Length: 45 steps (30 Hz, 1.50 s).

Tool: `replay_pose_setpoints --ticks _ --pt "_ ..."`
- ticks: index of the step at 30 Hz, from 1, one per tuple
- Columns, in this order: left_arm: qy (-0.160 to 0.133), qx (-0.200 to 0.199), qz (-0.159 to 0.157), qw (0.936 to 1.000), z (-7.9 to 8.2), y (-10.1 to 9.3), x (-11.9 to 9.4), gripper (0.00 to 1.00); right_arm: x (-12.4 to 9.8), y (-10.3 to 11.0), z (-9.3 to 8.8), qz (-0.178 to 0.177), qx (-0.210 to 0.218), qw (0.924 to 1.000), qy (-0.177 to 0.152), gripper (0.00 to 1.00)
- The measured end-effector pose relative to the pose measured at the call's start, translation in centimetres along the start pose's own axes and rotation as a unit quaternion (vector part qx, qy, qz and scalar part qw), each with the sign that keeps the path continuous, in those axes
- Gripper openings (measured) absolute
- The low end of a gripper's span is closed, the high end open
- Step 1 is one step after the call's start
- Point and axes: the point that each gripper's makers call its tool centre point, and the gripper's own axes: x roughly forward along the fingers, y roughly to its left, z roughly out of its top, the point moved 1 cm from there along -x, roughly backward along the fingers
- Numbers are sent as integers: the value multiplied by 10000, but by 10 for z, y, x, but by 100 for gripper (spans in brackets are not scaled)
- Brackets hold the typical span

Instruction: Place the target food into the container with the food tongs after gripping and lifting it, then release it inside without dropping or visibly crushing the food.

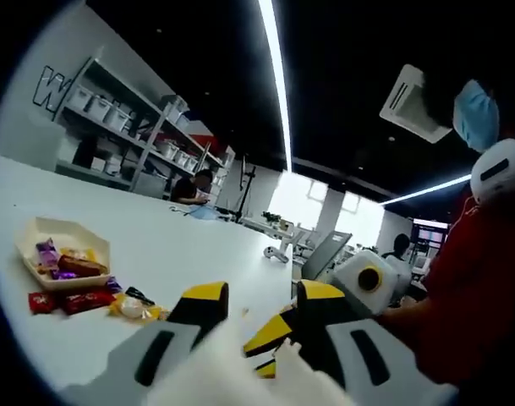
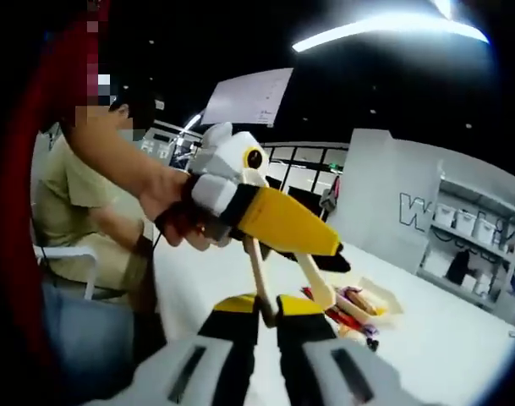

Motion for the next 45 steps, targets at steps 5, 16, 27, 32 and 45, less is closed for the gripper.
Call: replay_pose_setpoints --ticks 5,16,27,32,45 --pt "73 148 67 9998 1 3 1 32 -5 -12 13 -232 384 9983 -383 5" --pt "250 122 131 9995 -8 5 3 32 -8 -14 12 -264 316 9986 -336 7" --pt "515 345 -14 9981 -13 -1 -3 39 -14 6 17 505 462 9963 -514 0" --pt "432 364 -197 9982 -10 -8 -5 33 -21 -3 24 552 677 9934 -745 0" --pt "240 193 -387 9988 -2 -6 -2 33 -21 -7 32 1029 785 9869 -965 0"
